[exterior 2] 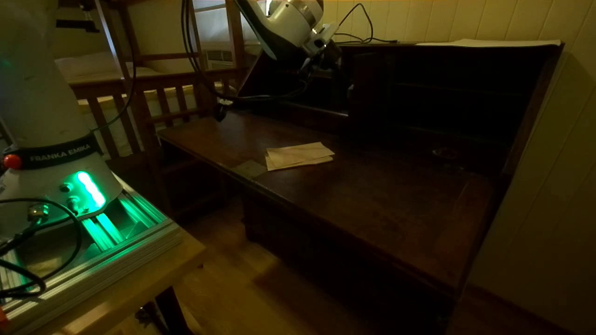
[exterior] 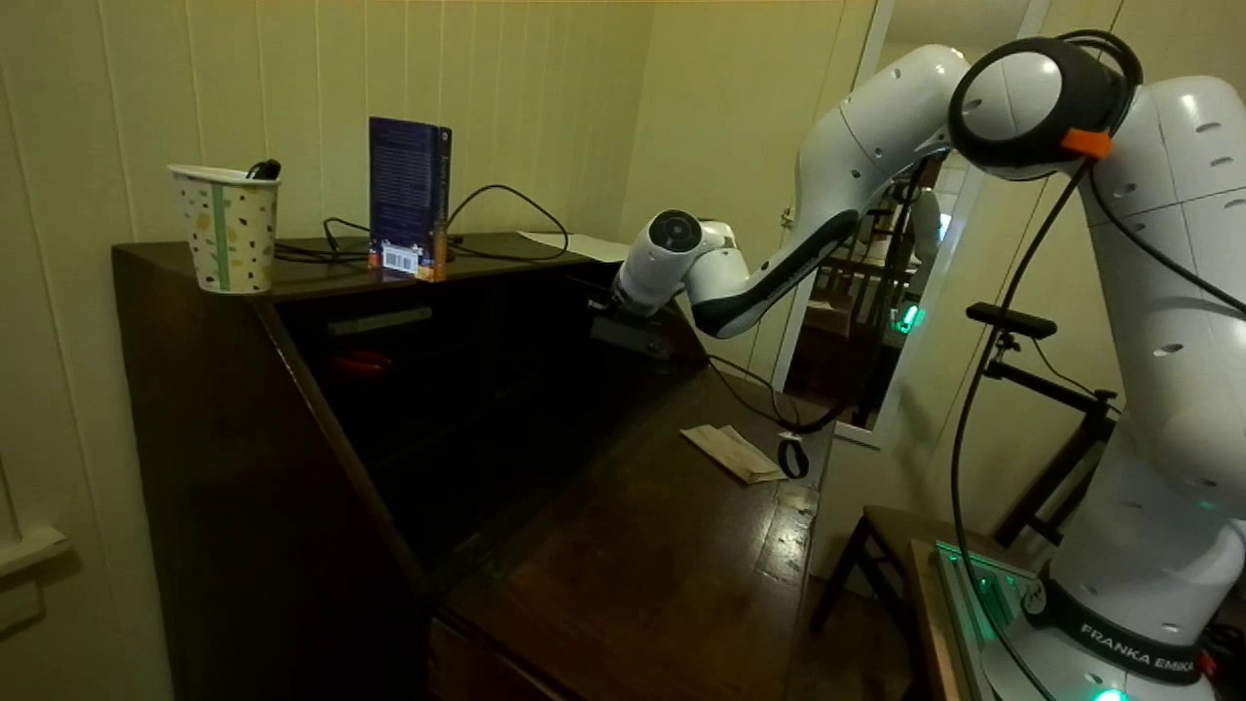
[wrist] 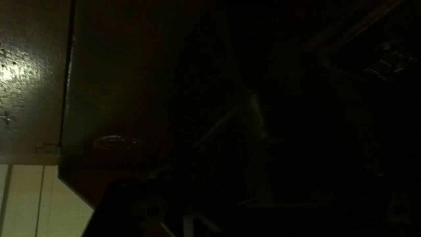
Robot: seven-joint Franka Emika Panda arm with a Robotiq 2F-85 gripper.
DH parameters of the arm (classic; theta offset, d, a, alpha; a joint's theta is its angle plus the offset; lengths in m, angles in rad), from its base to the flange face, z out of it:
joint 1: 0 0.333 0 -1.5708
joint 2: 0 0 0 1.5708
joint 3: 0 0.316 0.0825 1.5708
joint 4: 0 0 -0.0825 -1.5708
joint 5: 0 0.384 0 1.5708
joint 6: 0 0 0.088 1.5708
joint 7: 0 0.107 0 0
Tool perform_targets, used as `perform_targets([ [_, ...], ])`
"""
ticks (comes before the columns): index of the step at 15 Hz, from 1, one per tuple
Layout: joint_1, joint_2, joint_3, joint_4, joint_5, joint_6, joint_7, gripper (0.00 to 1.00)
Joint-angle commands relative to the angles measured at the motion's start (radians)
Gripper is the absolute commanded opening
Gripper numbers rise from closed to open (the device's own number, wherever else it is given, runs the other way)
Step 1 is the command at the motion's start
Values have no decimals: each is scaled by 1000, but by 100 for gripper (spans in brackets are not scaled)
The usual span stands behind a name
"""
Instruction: Open the door of the upper middle compartment
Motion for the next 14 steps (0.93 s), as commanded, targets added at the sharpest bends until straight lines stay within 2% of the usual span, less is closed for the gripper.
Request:
perform_targets([
  [1, -85, 41, 45, 50, 271, -39, -131, 100],
  [4, -78, 76, -8, 105, 514, -55, -237, 100],
  [5, -135, 92, 48, 135, 531, -78, -248, 100],
  [6, -41, 100, -64, 150, 643, -58, -304, 100],
  [8, 0, 98, -108, 152, 715, -55, -379, 100],
  [10, 73, 50, -180, 69, 684, 8, -454, 100],
  [12, 135, -3, -246, -34, 635, 122, -491, 100],
  [13, 115, -41, -221, -96, 536, 175, -450, 100],
  [14, 147, -66, -259, -145, 487, 235, -444, 100],
])
